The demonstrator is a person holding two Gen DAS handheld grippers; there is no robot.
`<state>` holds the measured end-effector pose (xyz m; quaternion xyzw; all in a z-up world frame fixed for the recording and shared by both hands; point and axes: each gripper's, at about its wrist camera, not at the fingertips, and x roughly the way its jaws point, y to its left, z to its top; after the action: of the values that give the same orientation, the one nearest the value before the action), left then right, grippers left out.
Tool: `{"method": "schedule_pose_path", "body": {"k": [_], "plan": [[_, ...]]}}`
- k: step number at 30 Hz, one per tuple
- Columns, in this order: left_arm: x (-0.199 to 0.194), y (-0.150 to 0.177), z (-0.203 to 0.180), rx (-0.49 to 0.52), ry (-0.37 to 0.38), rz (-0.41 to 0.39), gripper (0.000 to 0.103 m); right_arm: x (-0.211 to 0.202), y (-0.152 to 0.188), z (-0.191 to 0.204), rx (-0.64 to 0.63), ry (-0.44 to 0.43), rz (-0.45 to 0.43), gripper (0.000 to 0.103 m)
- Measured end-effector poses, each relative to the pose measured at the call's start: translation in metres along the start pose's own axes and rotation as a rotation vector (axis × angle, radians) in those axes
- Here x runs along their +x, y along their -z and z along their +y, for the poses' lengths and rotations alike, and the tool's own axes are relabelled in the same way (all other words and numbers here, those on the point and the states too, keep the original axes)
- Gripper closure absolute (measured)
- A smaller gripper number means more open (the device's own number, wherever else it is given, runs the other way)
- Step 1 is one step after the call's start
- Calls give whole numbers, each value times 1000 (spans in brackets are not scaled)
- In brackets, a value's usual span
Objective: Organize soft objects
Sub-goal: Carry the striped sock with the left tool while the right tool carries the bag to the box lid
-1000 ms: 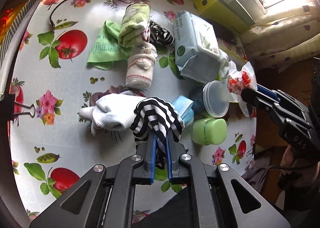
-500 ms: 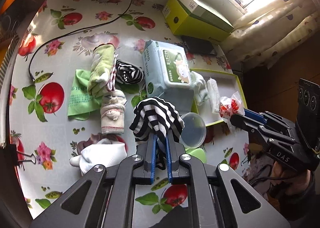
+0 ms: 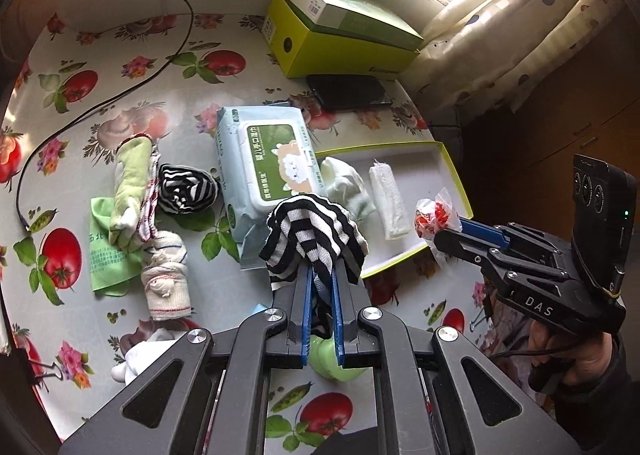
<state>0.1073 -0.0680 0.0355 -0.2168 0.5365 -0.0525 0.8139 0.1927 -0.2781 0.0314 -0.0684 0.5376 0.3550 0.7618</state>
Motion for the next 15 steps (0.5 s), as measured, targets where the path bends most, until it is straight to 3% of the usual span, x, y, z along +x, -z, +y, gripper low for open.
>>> {"method": "schedule_pose_path", "body": {"k": [15], "plan": [[36, -27, -45, 103, 28, 61, 94, -1, 9, -36, 82, 23, -8, 80]]}}
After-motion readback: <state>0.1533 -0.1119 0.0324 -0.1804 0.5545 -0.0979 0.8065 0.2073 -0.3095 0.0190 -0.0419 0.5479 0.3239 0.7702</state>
